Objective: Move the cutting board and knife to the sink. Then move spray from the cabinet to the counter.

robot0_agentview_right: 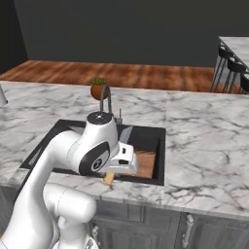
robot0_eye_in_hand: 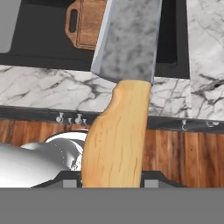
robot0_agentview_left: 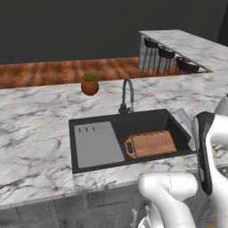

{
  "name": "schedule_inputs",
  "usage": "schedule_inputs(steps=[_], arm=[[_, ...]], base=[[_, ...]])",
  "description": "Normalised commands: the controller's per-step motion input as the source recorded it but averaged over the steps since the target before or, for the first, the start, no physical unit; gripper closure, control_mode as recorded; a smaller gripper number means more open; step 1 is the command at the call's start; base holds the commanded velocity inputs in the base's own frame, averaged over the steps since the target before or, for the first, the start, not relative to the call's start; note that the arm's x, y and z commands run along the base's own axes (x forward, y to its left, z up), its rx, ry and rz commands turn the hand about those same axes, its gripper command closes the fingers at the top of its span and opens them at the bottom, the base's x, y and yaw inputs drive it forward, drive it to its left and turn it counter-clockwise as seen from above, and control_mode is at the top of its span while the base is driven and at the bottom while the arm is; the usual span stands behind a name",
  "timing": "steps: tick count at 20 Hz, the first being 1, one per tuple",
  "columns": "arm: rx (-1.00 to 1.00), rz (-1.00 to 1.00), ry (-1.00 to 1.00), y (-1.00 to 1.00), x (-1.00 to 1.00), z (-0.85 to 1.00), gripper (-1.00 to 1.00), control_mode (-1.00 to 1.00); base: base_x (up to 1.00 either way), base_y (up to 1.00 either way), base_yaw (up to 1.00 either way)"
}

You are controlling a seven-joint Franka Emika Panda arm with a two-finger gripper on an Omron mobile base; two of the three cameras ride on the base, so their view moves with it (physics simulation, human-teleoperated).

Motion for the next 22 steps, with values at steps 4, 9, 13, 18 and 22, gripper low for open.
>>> schedule_inputs(steps=[4, 9, 13, 18, 22], arm=[[0.0, 0.0, 0.0, 0.0, 0.0, 0.0, 1.0, 1.0], [0.0, 0.0, 0.0, 0.0, 0.0, 0.0, 1.0, 1.0], [0.0, 0.0, 0.0, 0.0, 0.0, 0.0, 1.0, 1.0], [0.0, 0.0, 0.0, 0.0, 0.0, 0.0, 1.0, 1.0], [0.0, 0.0, 0.0, 0.0, 0.0, 0.0, 1.0, 1.0]], base=[[0.54, 0.09, 0.0], [0.4, 0.07, 0.0], [0.28, 0.04, 0.0], [0.03, 0.0, 0.0], [0.0, 0.0, 0.0]])
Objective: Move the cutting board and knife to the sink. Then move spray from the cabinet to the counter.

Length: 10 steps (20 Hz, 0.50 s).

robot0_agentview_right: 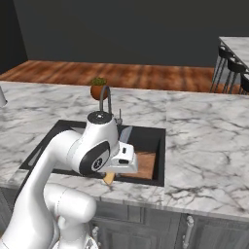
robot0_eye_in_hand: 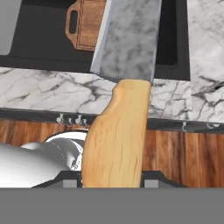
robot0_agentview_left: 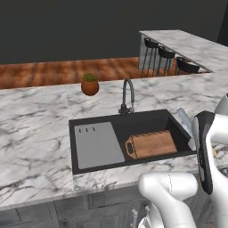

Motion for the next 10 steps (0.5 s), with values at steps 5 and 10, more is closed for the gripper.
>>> schedule_inputs(steps=[5, 10], arm=[[0.0, 0.0, 0.0, 0.0, 0.0, 0.0, 1.0, 1.0], [0.0, 0.0, 0.0, 0.0, 0.02, 0.0, 1.0, -1.0]], base=[[0.0, 0.0, 0.0], [0.02, 0.0, 0.0]])
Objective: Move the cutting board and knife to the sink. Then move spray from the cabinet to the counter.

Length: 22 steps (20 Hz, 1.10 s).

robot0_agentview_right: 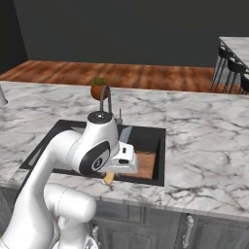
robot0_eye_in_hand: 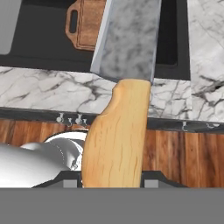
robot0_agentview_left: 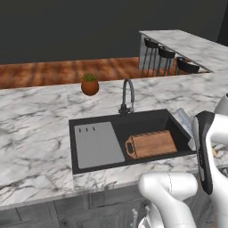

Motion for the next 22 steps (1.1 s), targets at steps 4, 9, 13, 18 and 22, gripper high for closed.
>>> schedule_inputs(steps=[4, 9, 13, 18, 22], arm=[[0.0, 0.1, 0.03, -0.01, 0.23, -0.03, 1.0, -1.0], [0.0, 0.19, 0.06, -0.05, 0.33, -0.03, 1.0, -1.0], [0.0, 0.26, 0.1, -0.1, 0.37, -0.08, 1.0, -1.0], [0.0, 0.29, 0.07, -0.17, 0.36, -0.14, 1.0, -1.0], [0.0, 0.32, 0.01, -0.34, 0.13, -0.23, 1.0, -1.0]], base=[[0.0, 0.0, 0.0], [0.0, 0.0, 0.0], [0.0, 0.0, 0.0], [0.0, 0.0, 0.0], [0.0, 0.0, 0.0]])
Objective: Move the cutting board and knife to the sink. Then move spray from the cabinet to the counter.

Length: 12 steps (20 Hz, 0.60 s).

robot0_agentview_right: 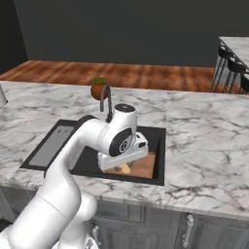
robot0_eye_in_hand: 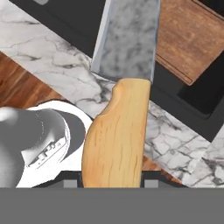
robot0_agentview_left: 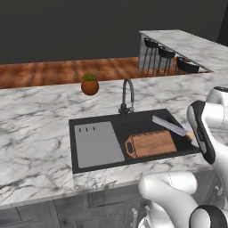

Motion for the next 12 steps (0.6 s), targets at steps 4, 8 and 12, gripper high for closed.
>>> schedule_inputs(steps=[4, 8, 12], arm=[[0.0, 0.11, 0.0, -0.23, 0.14, -0.22, 1.0, -1.0], [0.0, 0.0, 0.05, -0.01, 0.43, -0.2, 1.0, -1.0], [0.0, 0.0, 0.11, 0.02, 0.54, -0.15, 1.0, -1.0]], base=[[0.0, 0.0, 0.0], [0.0, 0.0, 0.0], [0.0, 0.0, 0.0]])
